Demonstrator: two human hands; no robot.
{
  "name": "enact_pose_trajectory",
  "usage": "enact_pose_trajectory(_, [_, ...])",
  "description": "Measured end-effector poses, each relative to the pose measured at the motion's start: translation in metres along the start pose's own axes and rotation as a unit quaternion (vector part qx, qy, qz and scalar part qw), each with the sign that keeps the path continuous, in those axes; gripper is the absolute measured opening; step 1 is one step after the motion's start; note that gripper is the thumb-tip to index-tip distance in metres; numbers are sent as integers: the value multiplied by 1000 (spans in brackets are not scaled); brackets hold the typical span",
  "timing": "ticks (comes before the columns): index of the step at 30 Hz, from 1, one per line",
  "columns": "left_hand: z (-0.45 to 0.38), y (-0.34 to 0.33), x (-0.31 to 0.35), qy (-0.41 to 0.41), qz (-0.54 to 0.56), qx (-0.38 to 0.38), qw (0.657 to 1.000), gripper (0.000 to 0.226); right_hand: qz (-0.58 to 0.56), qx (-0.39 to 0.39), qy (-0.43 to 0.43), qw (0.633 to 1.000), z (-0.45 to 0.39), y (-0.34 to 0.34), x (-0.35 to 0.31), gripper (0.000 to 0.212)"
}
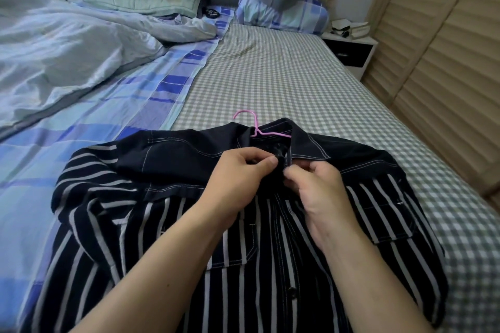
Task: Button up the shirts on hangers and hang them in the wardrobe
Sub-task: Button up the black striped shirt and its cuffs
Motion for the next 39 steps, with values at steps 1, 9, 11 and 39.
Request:
enact_pose_trajectory(1, [0, 0, 0, -3, -2, -4, 1000, 10, -11, -13, -9, 1000, -1, -3, 0, 16])
enact_pose_trajectory(9, [3, -2, 1, -20, -28, 39, 999, 14, -207, 21, -105, 972, -10, 6, 8, 10])
enact_pose_trajectory(11, [2, -1, 1, -17, -27, 41, 999, 13, -224, 53, -75, 970, -8, 12, 7, 11])
enact_pose_trajectory(39, [-3, 4, -3, 95, 85, -18, 992, 9, 42, 42, 115, 992, 4, 5, -12, 23])
Point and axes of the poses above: each hand's wrist, its own z-axis away from the middle knuckle, its own y-axis out of the back of the hand, x = y × z, the point moved 6 cm from there along -z, towards the middle knuckle, and after that the axes turned 9 degrees about -z, right-handed, at the moved point
